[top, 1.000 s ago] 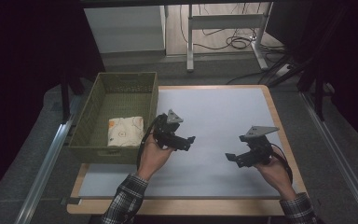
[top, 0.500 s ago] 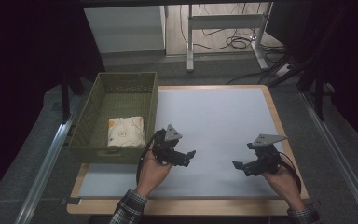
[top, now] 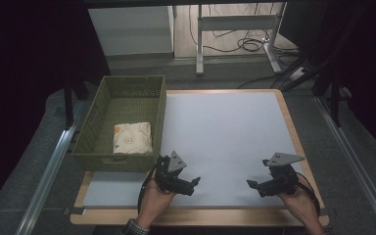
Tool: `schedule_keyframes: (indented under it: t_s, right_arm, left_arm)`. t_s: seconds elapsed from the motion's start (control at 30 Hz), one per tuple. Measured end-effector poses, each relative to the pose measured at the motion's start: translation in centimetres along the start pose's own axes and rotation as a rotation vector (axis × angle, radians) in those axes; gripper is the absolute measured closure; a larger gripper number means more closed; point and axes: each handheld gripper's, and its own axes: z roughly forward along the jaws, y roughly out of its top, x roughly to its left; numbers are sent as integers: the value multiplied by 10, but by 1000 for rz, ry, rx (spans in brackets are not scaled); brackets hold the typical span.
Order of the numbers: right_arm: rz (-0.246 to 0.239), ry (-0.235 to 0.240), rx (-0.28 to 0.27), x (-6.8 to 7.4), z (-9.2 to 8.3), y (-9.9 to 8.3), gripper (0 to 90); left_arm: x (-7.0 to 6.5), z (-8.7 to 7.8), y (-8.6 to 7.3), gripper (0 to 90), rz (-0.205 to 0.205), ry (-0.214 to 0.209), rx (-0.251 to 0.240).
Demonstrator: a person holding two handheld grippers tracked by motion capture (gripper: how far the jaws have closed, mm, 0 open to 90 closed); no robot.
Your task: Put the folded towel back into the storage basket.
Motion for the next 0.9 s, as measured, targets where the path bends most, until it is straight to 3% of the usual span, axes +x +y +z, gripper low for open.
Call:
schedule_keyframes:
  t_s: [0.53, 0.9]
  right_arm:
    - [26, -8, -13, 12, 8, -29, 36]
    - [46, -11, -15, 18, 17, -44, 36]
  left_arm:
    - [-7, -5, -40, 8, -38, 30, 11]
    - [-2, 0, -63, 10, -50, 54, 43]
